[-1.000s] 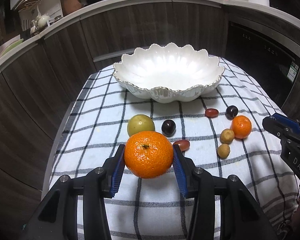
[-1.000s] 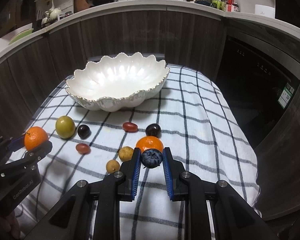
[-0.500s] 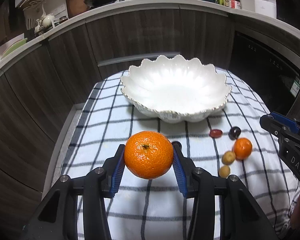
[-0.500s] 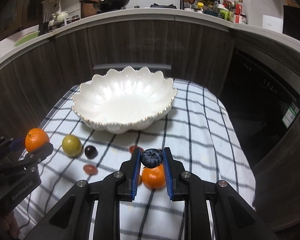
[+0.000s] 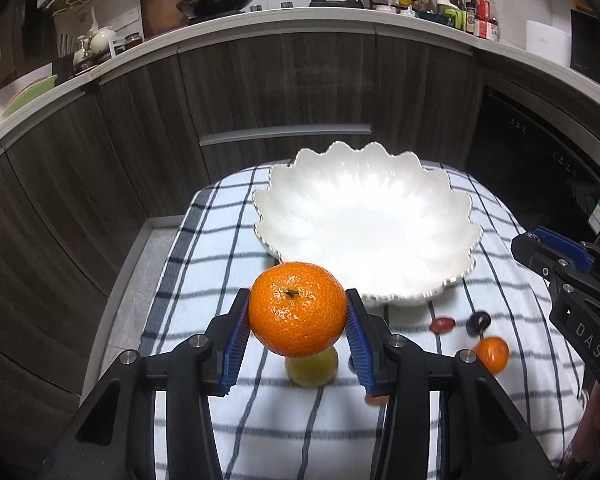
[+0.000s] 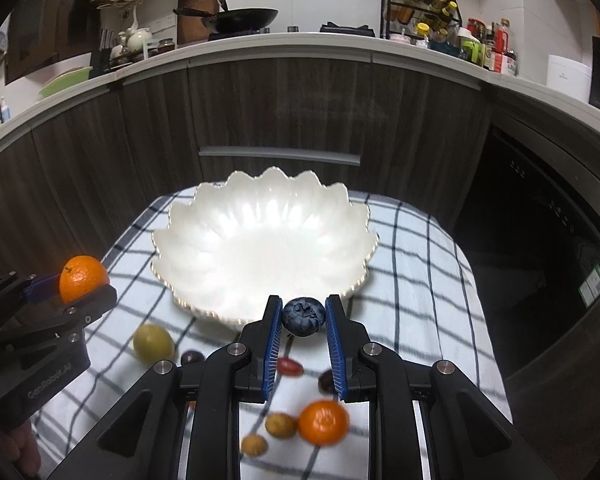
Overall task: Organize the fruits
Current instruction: 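Lift the blueberry and mandarin and carry both over the white bowl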
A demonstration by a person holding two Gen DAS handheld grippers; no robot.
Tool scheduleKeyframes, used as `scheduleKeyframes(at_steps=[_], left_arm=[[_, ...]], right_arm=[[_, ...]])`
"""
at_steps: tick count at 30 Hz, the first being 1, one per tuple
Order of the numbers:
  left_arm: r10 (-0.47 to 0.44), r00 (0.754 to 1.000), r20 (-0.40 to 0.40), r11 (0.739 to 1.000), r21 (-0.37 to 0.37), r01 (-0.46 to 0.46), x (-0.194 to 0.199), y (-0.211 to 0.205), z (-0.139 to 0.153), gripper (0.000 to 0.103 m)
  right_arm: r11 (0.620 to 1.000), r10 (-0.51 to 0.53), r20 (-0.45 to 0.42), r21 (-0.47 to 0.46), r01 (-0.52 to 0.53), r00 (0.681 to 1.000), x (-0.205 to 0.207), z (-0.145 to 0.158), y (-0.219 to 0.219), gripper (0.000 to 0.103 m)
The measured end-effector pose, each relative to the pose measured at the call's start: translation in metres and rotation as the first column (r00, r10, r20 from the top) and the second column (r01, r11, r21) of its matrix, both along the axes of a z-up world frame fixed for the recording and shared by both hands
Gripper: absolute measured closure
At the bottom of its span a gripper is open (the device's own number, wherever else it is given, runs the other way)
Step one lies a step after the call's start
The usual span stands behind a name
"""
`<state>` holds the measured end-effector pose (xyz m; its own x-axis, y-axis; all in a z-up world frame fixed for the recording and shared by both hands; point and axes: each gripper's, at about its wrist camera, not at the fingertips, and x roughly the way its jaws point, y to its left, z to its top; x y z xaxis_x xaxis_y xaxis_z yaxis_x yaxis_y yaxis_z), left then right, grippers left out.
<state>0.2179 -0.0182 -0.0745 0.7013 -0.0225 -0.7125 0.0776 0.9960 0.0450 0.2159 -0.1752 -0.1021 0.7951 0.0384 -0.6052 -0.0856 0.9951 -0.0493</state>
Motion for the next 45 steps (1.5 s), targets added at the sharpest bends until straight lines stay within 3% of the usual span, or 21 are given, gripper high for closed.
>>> scheduleKeyframes(at_steps=[9, 25, 45], left_arm=[[0.019, 1.0, 0.0, 1.0, -0.021, -0.019, 0.03, 0.006, 0.005, 0.058], [0.042, 0.999, -0.005, 0.998, -0.047, -0.043, 0.082, 0.008, 0.0, 0.058], [0.051, 0.998, -0.03, 0.996, -0.069, -0.053, 0.13, 0.01, -0.03, 0.058]], right_arm=[[1.0, 0.01, 0.028, -0.012, -0.01, 1.0, 0.032, 0.012, 0.004, 0.08], [0.999, -0.032, -0.005, 0.024, 0.032, 0.999, 0.087, 0.013, 0.0, 0.08], [0.999, -0.023, -0.056, 0.023, 0.025, 0.998, 0.144, -0.011, 0.007, 0.08]])
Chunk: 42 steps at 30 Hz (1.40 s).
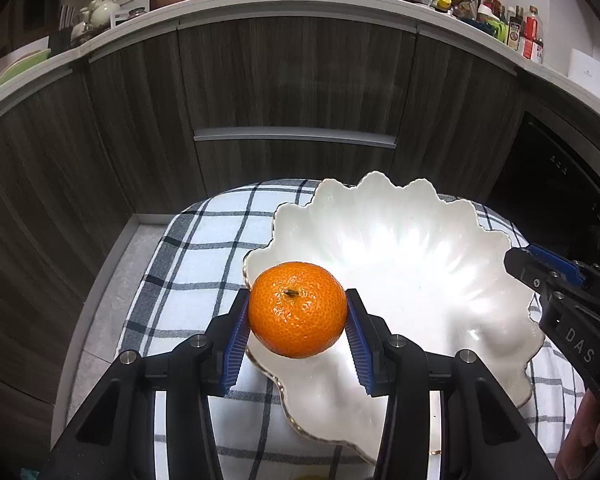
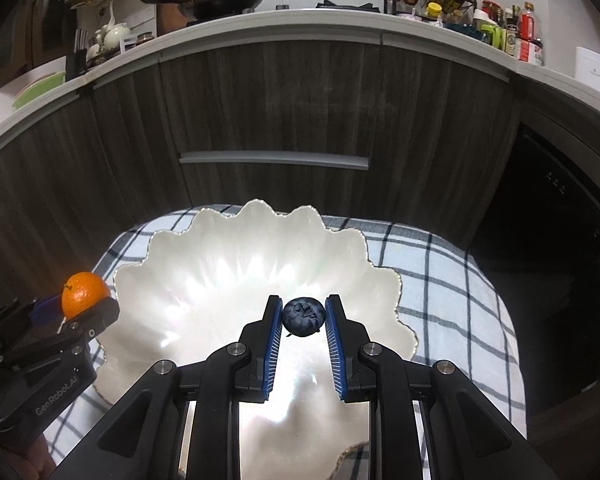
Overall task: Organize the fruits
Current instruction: 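Lift the blueberry and mandarin and carry both over the white bowl, then open the right gripper over the bowl while the left gripper releases the mandarin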
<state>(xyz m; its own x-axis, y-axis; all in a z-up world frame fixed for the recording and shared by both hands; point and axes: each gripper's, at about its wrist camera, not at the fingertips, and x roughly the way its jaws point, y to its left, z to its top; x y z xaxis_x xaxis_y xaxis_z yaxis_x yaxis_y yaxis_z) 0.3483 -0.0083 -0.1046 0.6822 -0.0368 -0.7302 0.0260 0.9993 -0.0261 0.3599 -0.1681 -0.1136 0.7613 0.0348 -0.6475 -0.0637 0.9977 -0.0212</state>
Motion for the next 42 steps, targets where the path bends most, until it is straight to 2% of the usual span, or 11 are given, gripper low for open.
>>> scheduleKeyframes(at_steps=[6, 19, 21, 22, 23, 24, 25, 26, 28, 31, 42], left_arm=[[-0.001, 0.999, -0.036, 1.0, -0.001, 0.001, 0.007, 0.001, -0.012, 0.058], [-0.026, 0.997, -0.072, 0.999, 0.02, 0.028, 0.002, -0.003, -0.019, 0.057], [-0.027, 0.996, -0.086, 0.999, 0.016, 0.029, 0.002, -0.002, -0.022, 0.056], [-0.031, 0.996, -0.085, 0.999, 0.017, 0.033, 0.001, -0.002, -0.022, 0.055], [-0.033, 0.996, -0.078, 0.999, 0.024, 0.035, 0.0, -0.003, -0.02, 0.047], [-0.028, 0.997, -0.068, 0.999, 0.037, 0.031, -0.001, -0.004, -0.018, 0.033], [-0.023, 0.998, -0.054, 0.999, 0.048, 0.026, -0.003, -0.004, -0.015, 0.028], [-0.021, 0.999, -0.041, 0.998, 0.051, 0.023, -0.004, -0.003, -0.012, 0.025], [-0.021, 0.999, -0.038, 0.998, 0.053, 0.023, -0.004, -0.003, -0.009, 0.024], [-0.019, 0.999, -0.031, 0.999, 0.047, 0.021, -0.006, -0.002, -0.005, 0.019], [-0.032, 0.999, 0.001, 0.998, 0.05, 0.032, -0.023, -0.004, 0.012, 0.017]], right_arm=[[1.0, 0.016, -0.036, -0.001, -0.016, 0.999, 0.01, -0.011, 0.003, 0.08], [0.998, 0.066, -0.09, -0.01, -0.067, 0.994, 0.014, -0.025, 0.014, 0.079], [0.998, 0.046, -0.092, -0.028, -0.049, 0.995, 0.013, -0.025, 0.013, 0.077], [0.999, 0.04, -0.094, -0.031, -0.043, 0.995, 0.013, -0.025, 0.013, 0.071], [0.999, 0.033, -0.095, -0.028, -0.036, 0.995, 0.013, -0.024, 0.011, 0.06], [0.999, 0.028, -0.096, -0.025, -0.03, 0.995, 0.013, -0.024, 0.01, 0.055], [1.0, 0.019, -0.093, -0.022, -0.021, 0.995, 0.013, -0.023, 0.008, 0.046], [1.0, 0.012, -0.088, -0.02, -0.014, 0.996, 0.012, -0.023, 0.006, 0.041], [1.0, 0.0, -0.083, -0.021, -0.002, 0.997, 0.01, -0.021, 0.003, 0.037], [1.0, -0.011, -0.082, -0.014, 0.01, 0.997, 0.009, -0.02, -0.001, 0.036], [0.999, -0.038, -0.06, 0.003, 0.038, 0.997, -0.008, -0.006, -0.013, 0.035]])
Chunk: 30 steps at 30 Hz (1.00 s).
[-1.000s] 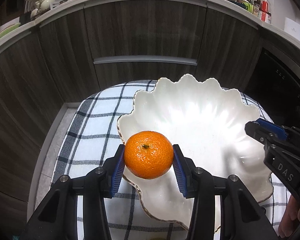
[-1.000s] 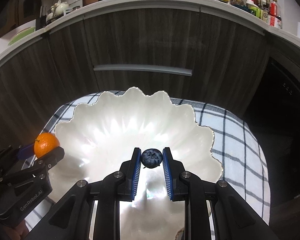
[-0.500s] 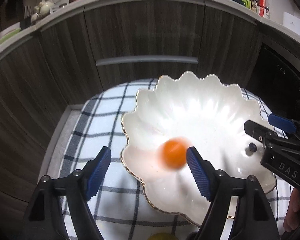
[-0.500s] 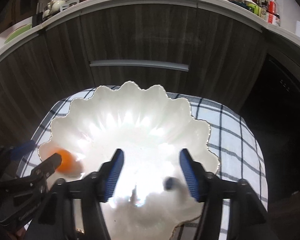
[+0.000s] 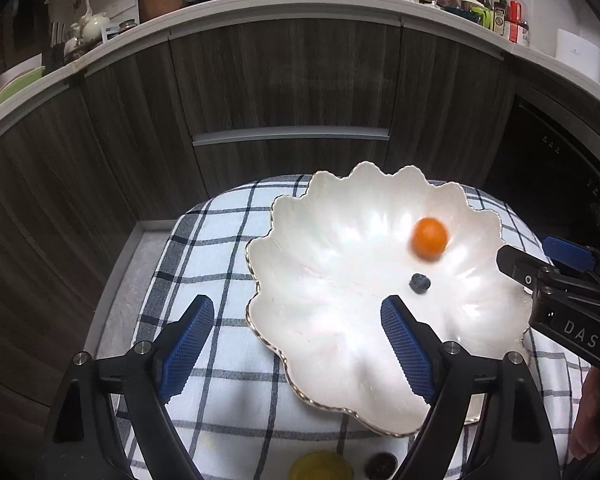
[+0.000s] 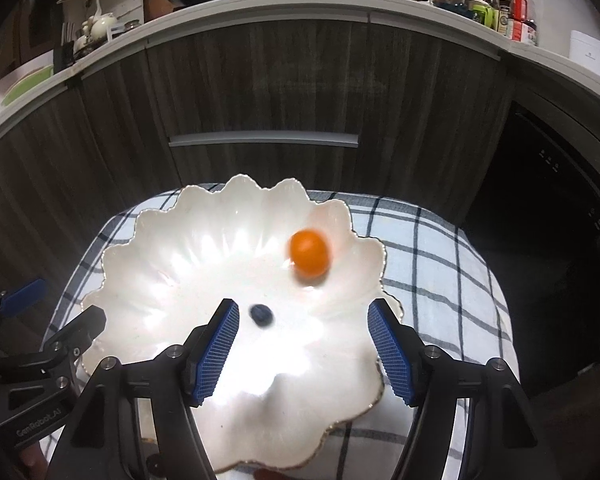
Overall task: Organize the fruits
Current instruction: 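Open the right gripper over the bowl while the left gripper releases the mandarin, then withdraw both grippers from the bowl back toward the remaining fruits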
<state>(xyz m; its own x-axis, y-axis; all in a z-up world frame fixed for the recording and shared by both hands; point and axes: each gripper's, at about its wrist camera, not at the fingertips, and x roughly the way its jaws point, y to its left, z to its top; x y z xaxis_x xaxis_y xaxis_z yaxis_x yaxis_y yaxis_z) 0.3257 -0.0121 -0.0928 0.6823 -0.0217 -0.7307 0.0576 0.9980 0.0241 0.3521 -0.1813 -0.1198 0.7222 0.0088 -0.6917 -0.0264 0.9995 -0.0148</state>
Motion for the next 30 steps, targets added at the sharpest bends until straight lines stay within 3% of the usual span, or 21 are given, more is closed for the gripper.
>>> scheduleKeyframes(at_steps=[19, 30], left_arm=[[-0.013, 0.999, 0.049, 1.0, -0.016, 0.013, -0.051, -0.003, 0.027, 0.014], [-0.006, 0.998, 0.065, 1.0, -0.004, 0.007, -0.083, -0.007, 0.028, 0.014]], right_arm=[[1.0, -0.023, 0.081, 0.0, 0.023, 0.996, -0.058, 0.03, -0.007, 0.035], [0.999, -0.032, 0.096, -0.013, 0.033, 0.995, -0.088, 0.031, -0.01, 0.035]])
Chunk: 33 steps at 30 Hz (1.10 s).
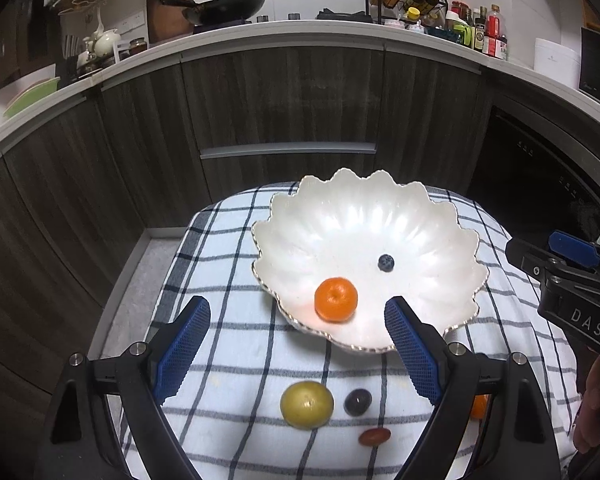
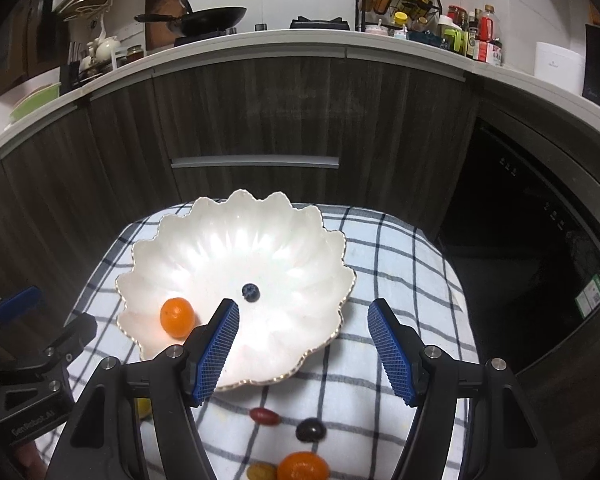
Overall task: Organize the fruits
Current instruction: 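Withdraw both grippers from the bowl back toward the remaining fruits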
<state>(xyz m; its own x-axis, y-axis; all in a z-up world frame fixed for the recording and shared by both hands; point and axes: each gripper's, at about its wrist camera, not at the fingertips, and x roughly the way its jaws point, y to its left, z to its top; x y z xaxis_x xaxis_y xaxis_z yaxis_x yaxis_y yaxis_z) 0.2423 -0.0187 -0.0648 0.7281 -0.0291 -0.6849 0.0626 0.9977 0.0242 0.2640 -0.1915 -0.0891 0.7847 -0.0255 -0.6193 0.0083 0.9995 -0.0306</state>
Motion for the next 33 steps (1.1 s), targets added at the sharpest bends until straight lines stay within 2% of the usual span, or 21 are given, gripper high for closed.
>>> scheduleKeyframes(at_steps=[15, 33], left_arm=[[-0.028, 0.999, 0.019, 1.0, 0.009, 0.028, -0.036, -0.007, 0.001, 0.014], [-0.083, 0.997, -0.005, 0.996, 0.024, 0.084, -0.064, -0.022, -0.021, 0.015]], right_arm=[[1.0, 0.001, -0.008, 0.01, -0.001, 1.0, -0.036, -0.009, -0.006, 0.035], [1.0, -0.001, -0.037, 0.007, 0.001, 0.999, -0.066, -0.029, -0.016, 0.035]])
